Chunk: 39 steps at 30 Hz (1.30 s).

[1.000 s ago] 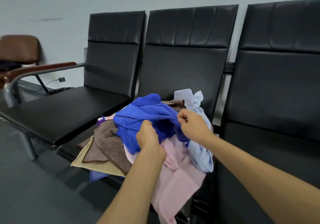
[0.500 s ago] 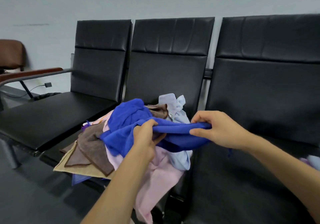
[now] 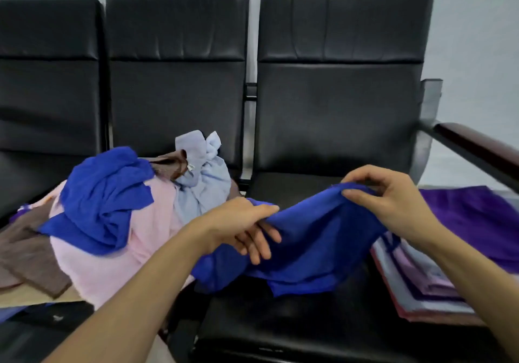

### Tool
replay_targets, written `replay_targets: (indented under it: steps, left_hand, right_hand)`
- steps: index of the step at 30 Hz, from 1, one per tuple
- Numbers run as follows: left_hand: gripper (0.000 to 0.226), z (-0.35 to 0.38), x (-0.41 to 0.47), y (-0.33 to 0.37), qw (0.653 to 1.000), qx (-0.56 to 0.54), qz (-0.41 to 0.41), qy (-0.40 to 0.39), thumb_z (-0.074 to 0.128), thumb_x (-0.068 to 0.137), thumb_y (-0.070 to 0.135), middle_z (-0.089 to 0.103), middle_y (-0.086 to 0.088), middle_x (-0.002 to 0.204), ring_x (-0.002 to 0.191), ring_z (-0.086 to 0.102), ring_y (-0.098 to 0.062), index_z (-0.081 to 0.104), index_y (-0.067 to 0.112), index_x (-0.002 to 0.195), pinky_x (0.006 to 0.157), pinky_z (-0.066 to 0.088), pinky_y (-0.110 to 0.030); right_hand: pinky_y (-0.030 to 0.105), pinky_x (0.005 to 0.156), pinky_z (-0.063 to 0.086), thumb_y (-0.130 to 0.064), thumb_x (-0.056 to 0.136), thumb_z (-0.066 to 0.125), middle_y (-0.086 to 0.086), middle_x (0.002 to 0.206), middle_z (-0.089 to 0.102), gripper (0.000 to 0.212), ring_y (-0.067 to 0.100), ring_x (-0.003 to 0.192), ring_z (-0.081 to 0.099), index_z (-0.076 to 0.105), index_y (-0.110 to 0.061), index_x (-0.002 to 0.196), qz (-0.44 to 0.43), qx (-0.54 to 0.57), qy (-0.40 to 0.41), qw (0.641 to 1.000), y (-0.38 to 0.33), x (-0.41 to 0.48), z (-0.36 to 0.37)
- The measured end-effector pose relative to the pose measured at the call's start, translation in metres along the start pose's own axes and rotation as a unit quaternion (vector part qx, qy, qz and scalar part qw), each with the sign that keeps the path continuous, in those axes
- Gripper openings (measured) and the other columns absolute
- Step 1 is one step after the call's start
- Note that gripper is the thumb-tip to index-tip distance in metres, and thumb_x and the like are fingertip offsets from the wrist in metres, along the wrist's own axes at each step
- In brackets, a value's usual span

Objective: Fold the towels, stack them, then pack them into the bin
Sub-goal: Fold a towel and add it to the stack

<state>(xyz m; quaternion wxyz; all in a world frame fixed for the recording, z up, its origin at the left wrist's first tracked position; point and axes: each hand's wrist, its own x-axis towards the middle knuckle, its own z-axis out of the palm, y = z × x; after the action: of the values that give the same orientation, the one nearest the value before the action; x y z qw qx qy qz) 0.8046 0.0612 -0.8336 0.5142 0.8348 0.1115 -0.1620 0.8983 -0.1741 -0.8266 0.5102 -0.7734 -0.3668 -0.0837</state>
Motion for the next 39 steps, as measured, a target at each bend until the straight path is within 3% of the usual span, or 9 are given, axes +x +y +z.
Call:
replay_targets:
  steps: [3,6,8,10,18,23,27,32,39]
  left_hand:
    - [0.063,0.013,0.017,0.000,0.971,0.228,-0.010,0.067,0.034,0.098,0.053,0.059,0.000,0.042,0.039,0.057,-0.014,0.062,0.013,0.058,0.048,0.043,-0.019]
    - [0.030,0.027,0.038,-0.004,0.933,0.244,0.141,0.222,0.057,0.092,0.040,0.068,0.007,0.065,0.069,0.066,-0.013,0.068,0.020,0.074,0.072,0.051,-0.026]
    - [0.009,0.042,0.044,0.000,0.951,0.162,0.217,0.151,0.065,0.087,0.028,0.070,0.007,0.090,0.089,0.066,-0.011,0.067,0.027,0.096,0.085,0.052,-0.028]
    - [0.028,0.061,0.047,0.004,0.957,0.135,0.252,0.050,0.070,0.080,0.031,0.069,0.008,0.102,0.097,0.065,-0.007,0.063,0.031,0.106,0.091,0.051,-0.029]
    - [0.020,0.068,0.044,0.010,0.931,0.244,0.267,0.044,0.075,0.077,0.037,0.064,0.011,0.081,0.073,0.058,-0.004,0.062,0.024,0.084,0.069,0.048,-0.025]
    - [0.029,0.028,0.031,0.000,0.915,0.307,0.251,0.072,0.074,0.079,0.040,0.052,0.007,0.063,0.059,0.045,-0.006,0.055,0.020,0.071,0.058,0.037,-0.025]
    - [0.028,-0.007,0.019,-0.014,0.917,0.329,0.205,0.092,0.069,0.084,0.037,0.051,0.014,0.059,0.058,0.046,-0.001,0.052,0.023,0.068,0.056,0.036,-0.017]
    - [0.027,-0.034,0.000,-0.025,0.957,0.237,0.145,0.081,0.056,0.095,0.020,0.052,0.007,0.056,0.048,0.050,-0.003,0.051,0.013,0.070,0.052,0.041,-0.013]
    - [0.015,-0.045,0.002,-0.032,0.967,0.117,0.125,0.190,0.056,0.094,0.010,0.045,0.006,0.045,0.039,0.041,-0.010,0.063,0.000,0.086,0.043,0.034,-0.017]
  right_hand:
    - [0.009,0.072,0.046,0.007,0.079,0.069,-0.007,0.076,0.070,0.029,-0.002,0.073,0.064,0.068,-0.022,0.076,0.015,-0.058,-0.023,0.998,0.013,-0.007,-0.014]
    - [0.012,0.072,0.048,0.002,0.079,0.072,-0.007,0.078,0.071,0.021,-0.002,0.072,0.065,0.070,-0.018,0.079,0.022,-0.081,-0.042,0.996,0.015,-0.014,-0.020]
    - [0.017,0.074,0.050,-0.004,0.079,0.073,-0.007,0.079,0.072,0.017,0.001,0.074,0.066,0.071,-0.021,0.079,0.024,-0.104,-0.042,0.993,0.015,-0.021,-0.020]
    - [0.017,0.075,0.050,-0.008,0.079,0.074,-0.009,0.080,0.072,0.016,0.002,0.077,0.066,0.071,-0.024,0.079,0.018,-0.131,-0.035,0.991,0.014,-0.026,-0.019]
    - [0.001,0.067,0.038,-0.023,0.084,0.071,-0.014,0.076,0.066,0.004,-0.006,0.069,0.058,0.073,-0.022,0.087,0.007,-0.263,0.007,0.965,0.016,-0.029,-0.036]
    - [0.039,0.069,0.053,-0.041,0.084,0.067,-0.009,0.073,0.068,0.017,0.011,0.073,0.061,0.071,-0.026,0.079,0.043,-0.319,0.004,0.947,0.018,-0.031,-0.051]
    - [0.035,0.061,0.048,-0.047,0.082,0.065,-0.011,0.065,0.062,0.024,0.007,0.067,0.056,0.063,-0.027,0.069,0.069,-0.331,0.004,0.941,0.016,-0.029,-0.060]
    - [0.019,0.063,0.039,-0.027,0.091,0.062,-0.009,0.077,0.065,0.009,0.010,0.074,0.058,0.063,-0.027,0.082,0.099,-0.318,-0.048,0.942,0.016,-0.026,-0.072]
    - [0.026,0.067,0.039,-0.026,0.085,0.070,-0.010,0.078,0.067,0.008,0.009,0.076,0.059,0.066,-0.028,0.079,0.166,-0.296,-0.077,0.937,0.016,-0.021,-0.071]
